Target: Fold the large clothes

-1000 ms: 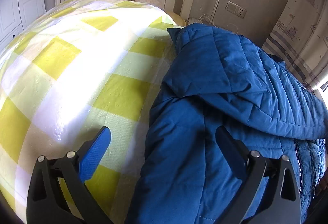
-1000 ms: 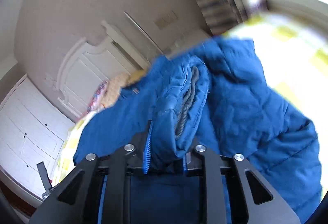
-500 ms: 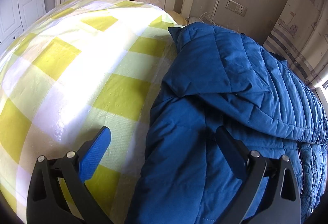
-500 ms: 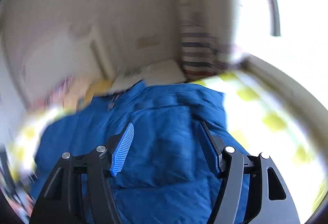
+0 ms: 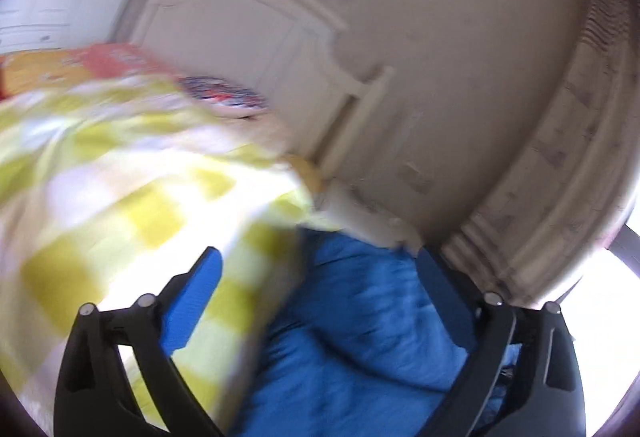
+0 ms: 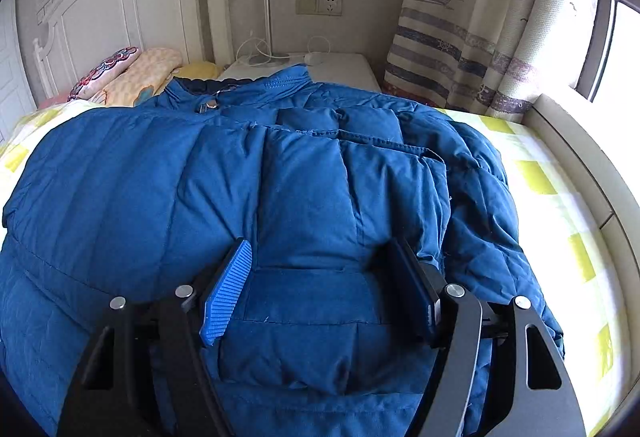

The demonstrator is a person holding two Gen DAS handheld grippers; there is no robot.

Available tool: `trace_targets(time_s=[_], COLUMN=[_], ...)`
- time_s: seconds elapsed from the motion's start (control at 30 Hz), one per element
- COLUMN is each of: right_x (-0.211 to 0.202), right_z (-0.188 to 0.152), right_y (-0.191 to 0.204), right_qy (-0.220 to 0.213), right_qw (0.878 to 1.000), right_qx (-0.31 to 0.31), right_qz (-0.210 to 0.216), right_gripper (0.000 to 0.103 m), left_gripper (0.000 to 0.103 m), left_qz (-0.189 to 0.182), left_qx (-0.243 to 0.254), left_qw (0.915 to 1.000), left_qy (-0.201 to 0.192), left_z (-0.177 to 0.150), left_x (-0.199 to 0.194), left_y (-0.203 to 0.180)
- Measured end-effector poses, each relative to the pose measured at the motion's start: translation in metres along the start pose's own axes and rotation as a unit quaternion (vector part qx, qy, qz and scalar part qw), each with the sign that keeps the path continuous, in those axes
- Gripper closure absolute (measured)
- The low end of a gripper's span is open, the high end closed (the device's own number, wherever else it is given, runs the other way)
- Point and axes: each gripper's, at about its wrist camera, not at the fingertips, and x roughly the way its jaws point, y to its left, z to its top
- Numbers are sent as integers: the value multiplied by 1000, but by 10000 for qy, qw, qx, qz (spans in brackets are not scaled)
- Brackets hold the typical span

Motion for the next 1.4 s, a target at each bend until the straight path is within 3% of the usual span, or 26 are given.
trace_targets(time_s=[0.1,0.2,0.27,0.3,0.33,0.43,0.5,0.57,0.63,0.7,0.77,0.87,0.97,1.0,1.03,1.1,1.17,1.2,1.23,1.33,1.37,1.4], right_x=[8,7,6,6,6,6,7,6,7,7,7,7,8,8,8,8,8,7,7,7,7,7], right_z=[7,6,5,5,5,5,6,6,6,6,6,6,6,6,6,6,6,6,6,5,5,5], right_y=[1,0,-1,-1,-1,-1,-1,-1,-1,-2,-3,-4,-3,-3,-3,-2,-2,-3,-3,-3,-4,-4], right_qy=[-2,-8,-13,-17,-23,-24,-26,-28,-35,-40,-66,-67,-57,-57,-56,-58,-68,-80,-83,-74,-72,-72], right_qw=[10000,10000,9999,9999,9999,9999,9999,9999,9998,9997,9996,9995,9995,9995,9995,9994,9994,9993,9992,9992,9992,9991], right_qx=[27,59,69,73,62,60,65,64,78,105,121,147,124,117,109,119,132,141,149,162,163,167], right_qz=[28,68,80,95,141,132,147,145,169,203,258,288,301,296,296,304,324,342,353,362,369,379], right_gripper=[35,35,35,35,34,34,33,33,33,32,32,32,31,30,30,29,29,29,29,29,28,28], left_gripper=[3,3,3,3,3,3,3,3,2,2,2,3,2,2,2,2,2,2,2,2,2,2], left_qz=[-309,-421,-4,317,502,805,420,420,483,565,895,1145,461,412,403,405,662,748,782,762,702,651], left_qx=[545,880,1125,1166,1277,1876,1790,2048,2344,2456,2585,2727,2345,2321,2387,2609,3090,3331,3511,3416,3355,3240], left_qw=[9944,9826,9683,9565,9490,9434,9527,9551,9479,9347,9203,9131,9353,9395,9385,9267,9017,8992,8999,9000,9023,9112], left_qy=[855,1578,2230,2655,2838,2612,2421,2097,2101,2505,2795,2805,2609,2486,2462,2674,2951,2739,2467,2597,2614,2462], left_z=[17,6,-19,-37,-51,-61,-50,-41,-43,-54,-71,-71,-53,-49,-50,-64,-95,-105,-111,-106,-102,-91], left_x=[43,97,140,165,180,178,171,170,187,221,249,252,232,229,230,244,268,266,264,262,256,244], left_y=[-46,-74,-78,-72,-68,-86,-102,-126,-144,-156,-154,-166,-174,-179,-185,-197,-208,-214,-217,-214,-212,-207])
